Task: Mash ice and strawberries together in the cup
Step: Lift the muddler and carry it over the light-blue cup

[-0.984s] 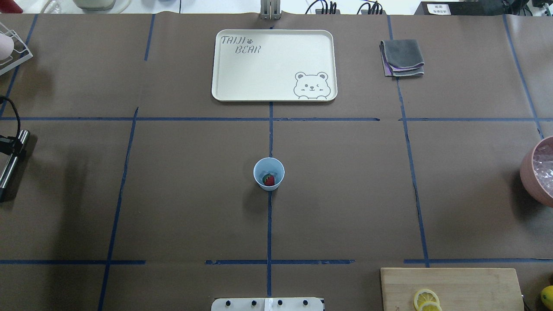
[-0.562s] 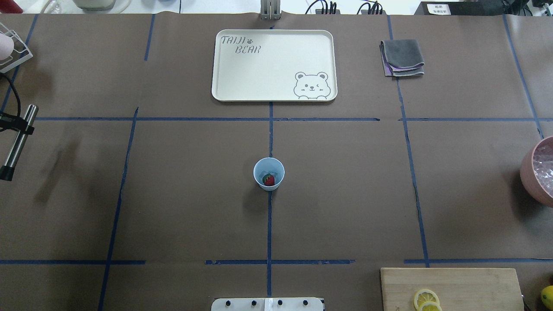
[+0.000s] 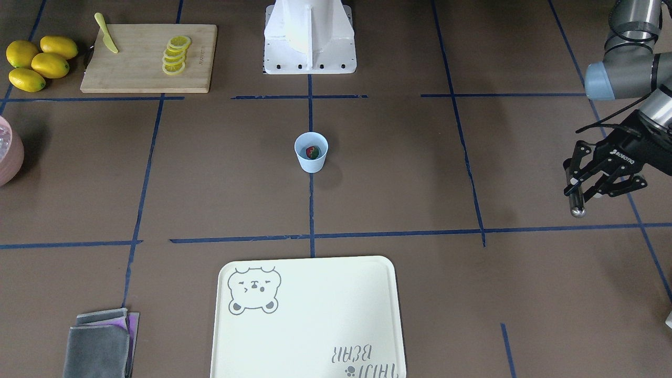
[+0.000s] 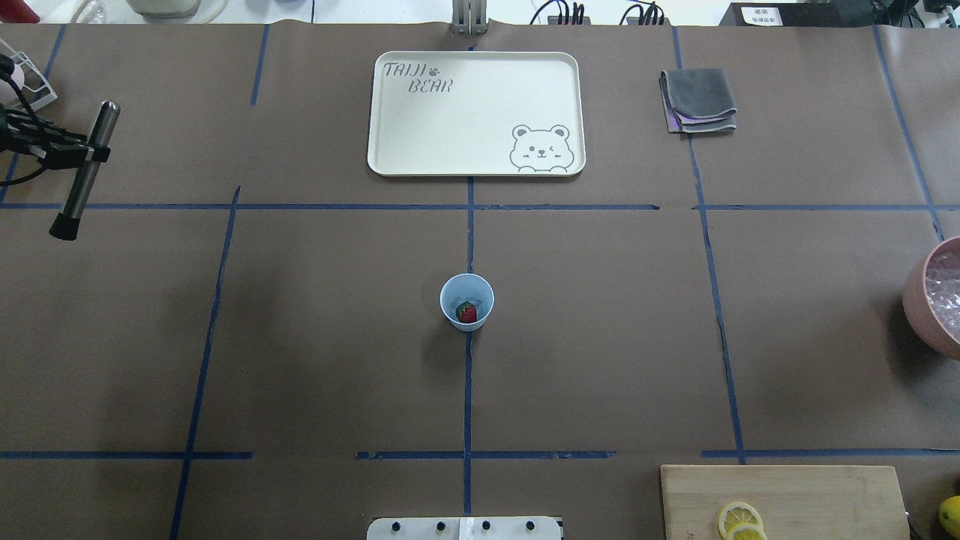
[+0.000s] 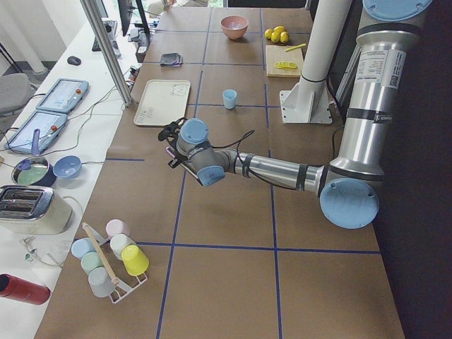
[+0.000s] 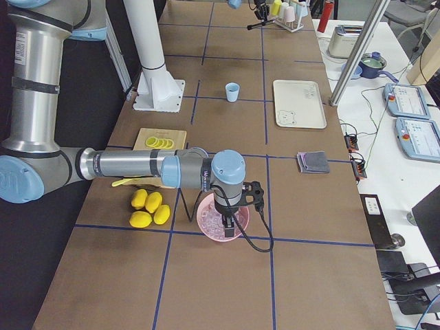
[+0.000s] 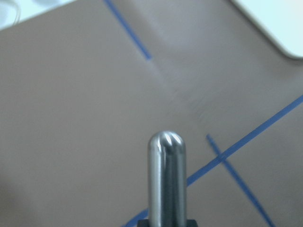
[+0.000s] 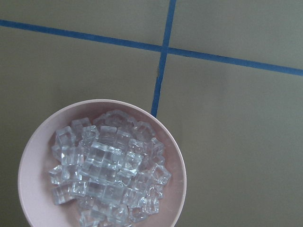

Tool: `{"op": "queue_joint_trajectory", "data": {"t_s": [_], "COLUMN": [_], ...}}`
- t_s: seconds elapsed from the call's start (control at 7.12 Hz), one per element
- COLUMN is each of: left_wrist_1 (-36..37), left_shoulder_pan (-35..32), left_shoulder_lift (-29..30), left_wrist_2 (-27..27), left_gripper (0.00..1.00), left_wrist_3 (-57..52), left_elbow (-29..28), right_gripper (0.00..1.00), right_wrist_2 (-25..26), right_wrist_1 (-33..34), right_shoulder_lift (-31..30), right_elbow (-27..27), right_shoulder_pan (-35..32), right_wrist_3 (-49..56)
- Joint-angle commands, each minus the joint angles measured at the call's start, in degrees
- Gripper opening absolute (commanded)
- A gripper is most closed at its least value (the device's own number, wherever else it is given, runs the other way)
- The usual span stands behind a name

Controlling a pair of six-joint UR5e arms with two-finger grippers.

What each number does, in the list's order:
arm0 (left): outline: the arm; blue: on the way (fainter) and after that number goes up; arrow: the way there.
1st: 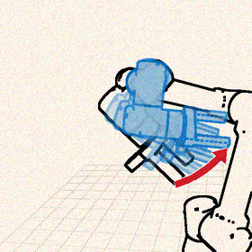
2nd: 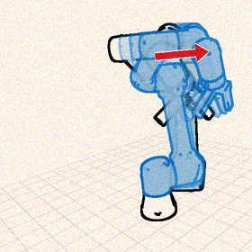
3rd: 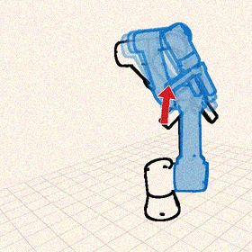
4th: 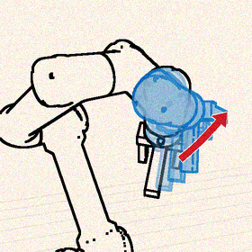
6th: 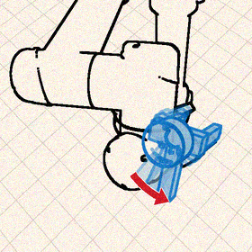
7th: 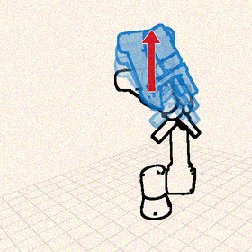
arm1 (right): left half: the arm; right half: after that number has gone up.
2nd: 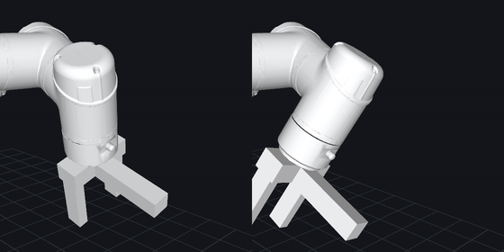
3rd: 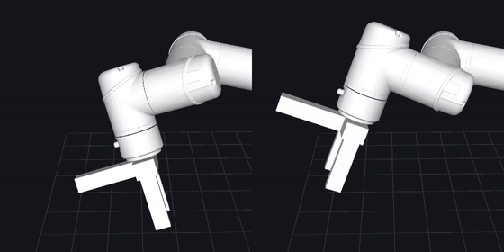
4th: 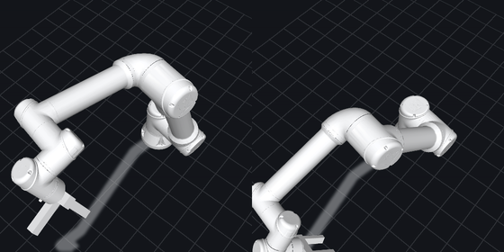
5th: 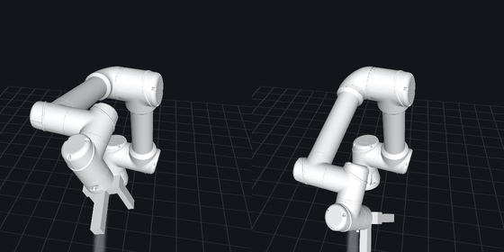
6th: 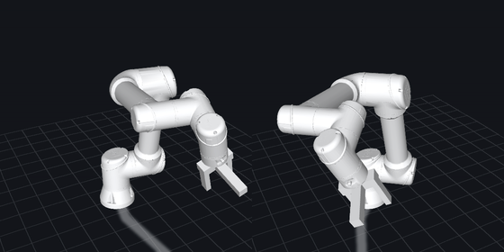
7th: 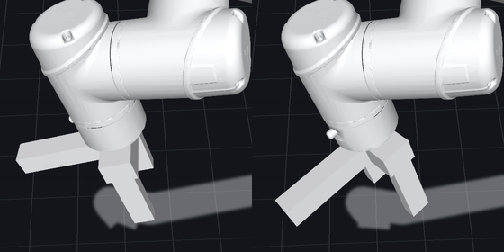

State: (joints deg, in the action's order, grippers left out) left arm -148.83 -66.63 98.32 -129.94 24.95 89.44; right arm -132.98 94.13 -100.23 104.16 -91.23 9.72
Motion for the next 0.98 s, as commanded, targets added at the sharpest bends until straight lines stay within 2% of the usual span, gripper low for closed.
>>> {"op": "queue_joint_trajectory", "data": {"t_s": [0.0, 0.28, 0.42, 0.56, 0.7, 0.84], "left_wrist_1": [-12.6, -27.1, -32.4, -34.7, -39.8, -45.5], "left_shoulder_pan": [2.1, 7.3, 9.6, 11.9, 17.2, 25.8], "left_shoulder_lift": [3.2, 11.1, 13.7, 15.7, 16.7, 18.0], "left_wrist_2": [0.3, 4.0, 6.9, 9.1, 14.6, 25.8], "left_gripper": [0.00, 0.00, 0.00, 0.00, 0.00, 0.00], "left_wrist_3": [3.4, 3.5, 3.9, 3.9, 4.1, 4.1], "left_elbow": [-0.8, -8.3, -10.9, -11.0, -11.0, -10.9], "right_gripper": [1.00, 1.00, 1.00, 1.00, 1.00, 1.00], "right_wrist_2": [0.0, 0.0, 0.0, 0.1, 0.1, 0.1], "right_wrist_1": [0.0, 0.0, 0.0, 0.0, 0.0, 0.0], "right_shoulder_lift": [0.0, 0.1, 0.1, 0.2, 0.1, 0.1], "right_elbow": [0.1, 0.2, 0.2, 0.2, 0.4, 0.4], "right_shoulder_pan": [0.0, -0.1, -0.2, -0.3, -0.4, -0.7], "right_wrist_3": [0.0, 0.0, 0.0, 0.1, 0.0, 0.0]}}
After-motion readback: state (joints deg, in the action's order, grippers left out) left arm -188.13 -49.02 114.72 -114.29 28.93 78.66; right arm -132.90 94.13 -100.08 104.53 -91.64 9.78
